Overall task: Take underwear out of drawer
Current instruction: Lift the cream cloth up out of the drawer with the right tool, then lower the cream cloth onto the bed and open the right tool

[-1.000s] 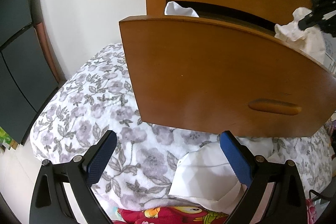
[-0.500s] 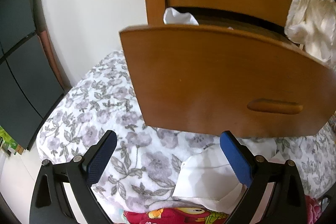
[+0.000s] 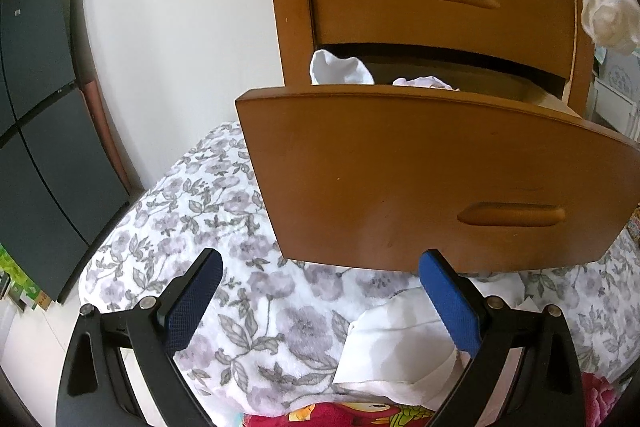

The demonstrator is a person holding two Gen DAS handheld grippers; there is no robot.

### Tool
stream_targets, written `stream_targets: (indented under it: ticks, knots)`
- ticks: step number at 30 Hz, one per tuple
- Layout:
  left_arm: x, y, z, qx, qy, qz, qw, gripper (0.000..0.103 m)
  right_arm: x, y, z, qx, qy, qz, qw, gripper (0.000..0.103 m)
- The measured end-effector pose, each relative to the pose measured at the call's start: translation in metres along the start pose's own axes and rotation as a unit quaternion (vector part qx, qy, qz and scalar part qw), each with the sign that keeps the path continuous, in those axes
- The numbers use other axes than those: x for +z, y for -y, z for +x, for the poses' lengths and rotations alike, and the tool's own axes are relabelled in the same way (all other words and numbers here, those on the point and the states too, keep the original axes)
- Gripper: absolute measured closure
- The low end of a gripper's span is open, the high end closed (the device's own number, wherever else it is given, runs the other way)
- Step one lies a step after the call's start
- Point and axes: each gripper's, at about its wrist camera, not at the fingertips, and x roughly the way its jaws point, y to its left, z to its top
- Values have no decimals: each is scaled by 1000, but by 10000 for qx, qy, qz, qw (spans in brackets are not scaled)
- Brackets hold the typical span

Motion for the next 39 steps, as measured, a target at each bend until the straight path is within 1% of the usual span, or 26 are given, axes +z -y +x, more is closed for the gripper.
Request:
stream_targets:
  ticks: [11,14,18,20,28,35,39]
  knots:
    - [0,4,-9,-21,213,94,9997,4,-22,-8,-42,89,295,-256,9992,92]
    - [0,3,-9,-43,244,74,9997,4,-28,-10,-46,99,279,-283,9992,92]
    - [0,3,-9,-77,257,68,9996,4,-35,-8,-39,91,133,-276,9995,91]
    - [0,3,-10,-95,271,73,9996,4,-39,-7,-33,58,34,-270,9996,90]
    - [0,0,-11,-210,283,-5,9994,4,-59,0,15,-21,-610,-112,9981,89]
    - [0,-1,-9,-240,259,-21,9994,4,-84,1,69,-103,-1267,-101,9918,89]
    - [0,-2,-9,-249,247,-45,9994,4,-93,1,93,-159,-1484,-90,9888,89]
